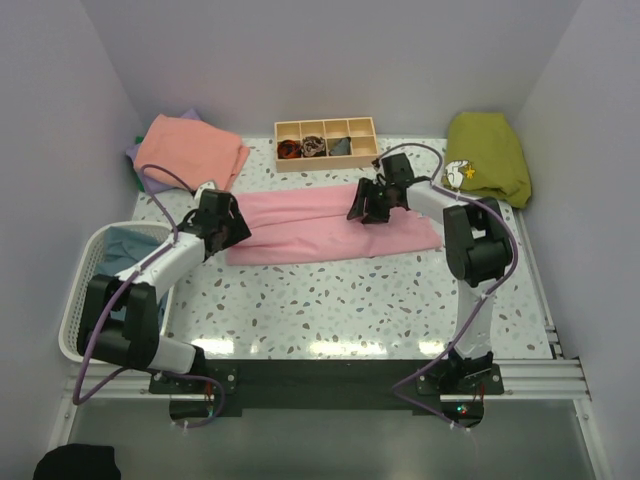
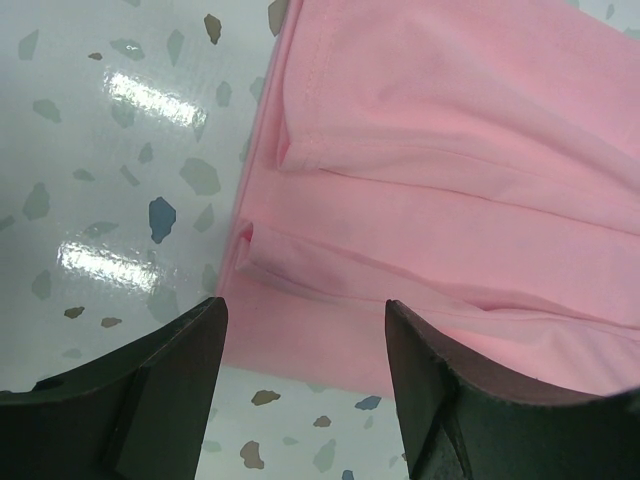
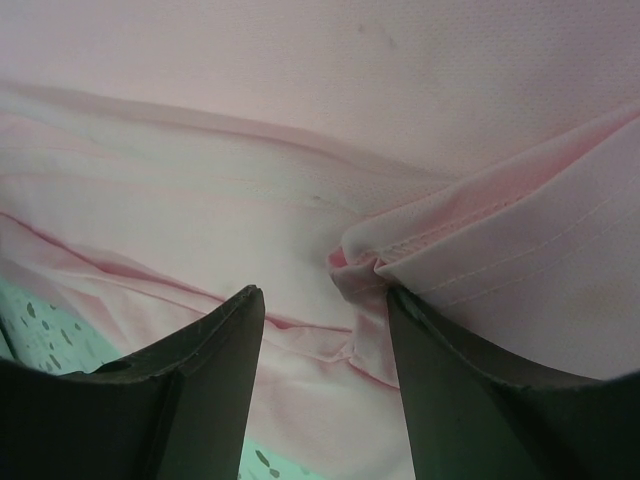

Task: Fold and stack the t-shirts
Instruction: Fold the other side of the tshirt into a rectangle, then rotate the tshirt 90 degrees

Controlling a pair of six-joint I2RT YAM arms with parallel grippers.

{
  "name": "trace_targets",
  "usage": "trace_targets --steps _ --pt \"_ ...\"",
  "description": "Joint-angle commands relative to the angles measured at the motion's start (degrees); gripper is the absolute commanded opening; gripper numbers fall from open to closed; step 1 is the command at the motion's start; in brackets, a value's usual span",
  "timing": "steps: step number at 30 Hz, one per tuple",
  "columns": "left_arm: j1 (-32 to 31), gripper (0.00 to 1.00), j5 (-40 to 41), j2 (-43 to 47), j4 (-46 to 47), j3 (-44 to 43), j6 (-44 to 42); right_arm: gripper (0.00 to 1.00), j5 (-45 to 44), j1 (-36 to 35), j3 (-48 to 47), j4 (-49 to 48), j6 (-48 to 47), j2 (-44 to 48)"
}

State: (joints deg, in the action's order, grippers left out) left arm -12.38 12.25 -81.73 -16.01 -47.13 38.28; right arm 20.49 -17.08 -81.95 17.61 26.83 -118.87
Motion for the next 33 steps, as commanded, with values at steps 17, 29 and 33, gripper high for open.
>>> trace_targets --steps 17,29,33 --pt "-0.2 0.69 -14.6 -15.4 21.4 -12.9 -4.0 0.59 -12.3 7.3 3.6 4.5 -1.7 13.0" --pt "-2.9 0.68 -12.3 -25.4 26.8 -13.9 -6.2 0.59 -12.3 8.3 2.1 3.9 -0.7 4.5" --pt "-5.4 0.67 -10.1 -23.9 25.0 -10.0 -4.8 0.59 -12.8 8.4 0.0 5.8 0.1 0.3"
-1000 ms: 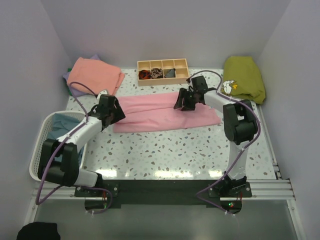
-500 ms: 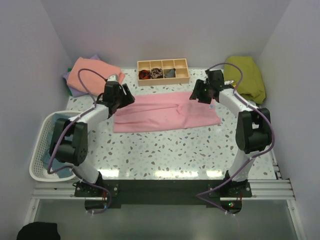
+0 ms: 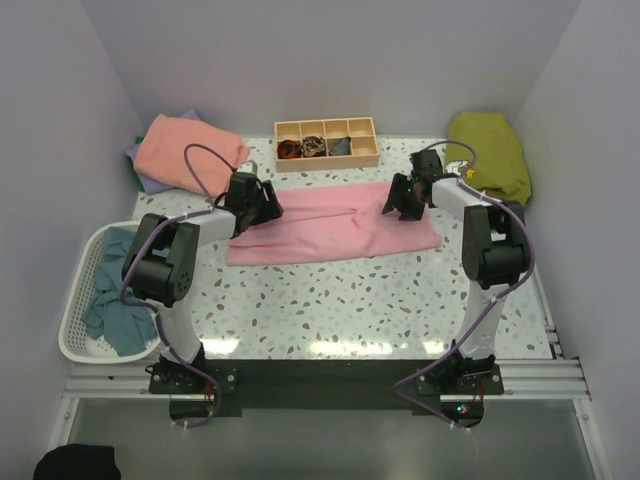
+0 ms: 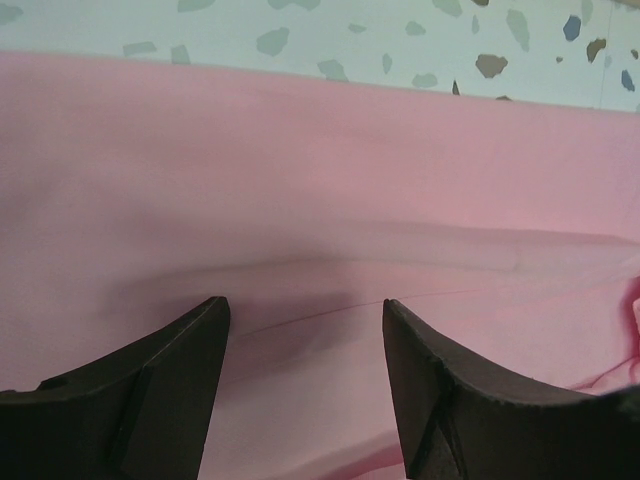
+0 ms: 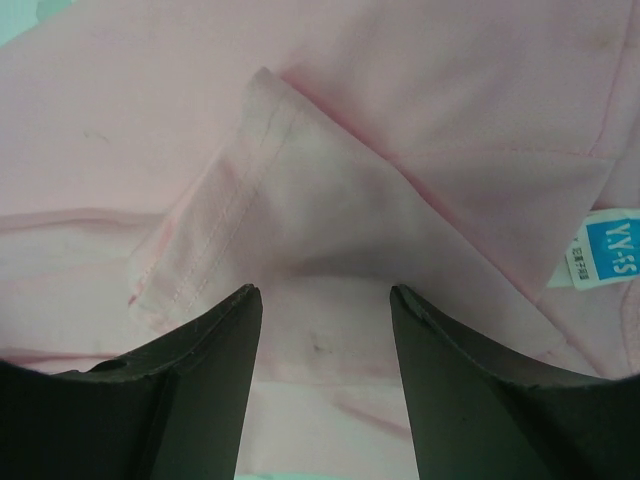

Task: Fold and stack the t-shirts
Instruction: Rotate the tshirt 90 degrees

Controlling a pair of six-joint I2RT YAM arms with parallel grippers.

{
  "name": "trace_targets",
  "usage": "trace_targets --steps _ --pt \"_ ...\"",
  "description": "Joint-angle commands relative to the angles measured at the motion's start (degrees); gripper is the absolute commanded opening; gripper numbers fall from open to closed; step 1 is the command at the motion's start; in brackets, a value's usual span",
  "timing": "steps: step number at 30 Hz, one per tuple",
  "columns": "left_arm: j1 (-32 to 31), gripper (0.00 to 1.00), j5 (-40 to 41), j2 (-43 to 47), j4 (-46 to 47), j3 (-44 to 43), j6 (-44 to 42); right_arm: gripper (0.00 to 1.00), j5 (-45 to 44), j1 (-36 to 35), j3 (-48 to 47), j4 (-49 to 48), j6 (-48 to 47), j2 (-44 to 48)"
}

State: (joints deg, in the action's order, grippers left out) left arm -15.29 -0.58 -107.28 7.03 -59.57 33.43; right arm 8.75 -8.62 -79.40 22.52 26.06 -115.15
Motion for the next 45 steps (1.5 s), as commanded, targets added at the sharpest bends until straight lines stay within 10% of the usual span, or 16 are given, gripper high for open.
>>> trace_targets --steps 1,21,35,45 --pt "-3.2 0.67 3.9 2.9 1.3 4.6 0.4 0.59 -1.0 -0.1 -3.6 1.4 1.0 -4.1" --pt "-33.4 0.66 0.8 37.1 -17.7 34.3 22.4 0.6 6.4 -3.6 -26.8 14.9 -1.9 -18.3" --pt "-53.6 0.66 4.9 37.6 -23.4 30.8 27.0 0.62 7.1 -16.7 -43.6 25.2 -8.3 -28.9" --pt "-52.3 0.72 21.7 36.7 -33.7 11.6 16.8 0.66 4.4 -14.0 -40.4 17.5 -12.9 -17.8"
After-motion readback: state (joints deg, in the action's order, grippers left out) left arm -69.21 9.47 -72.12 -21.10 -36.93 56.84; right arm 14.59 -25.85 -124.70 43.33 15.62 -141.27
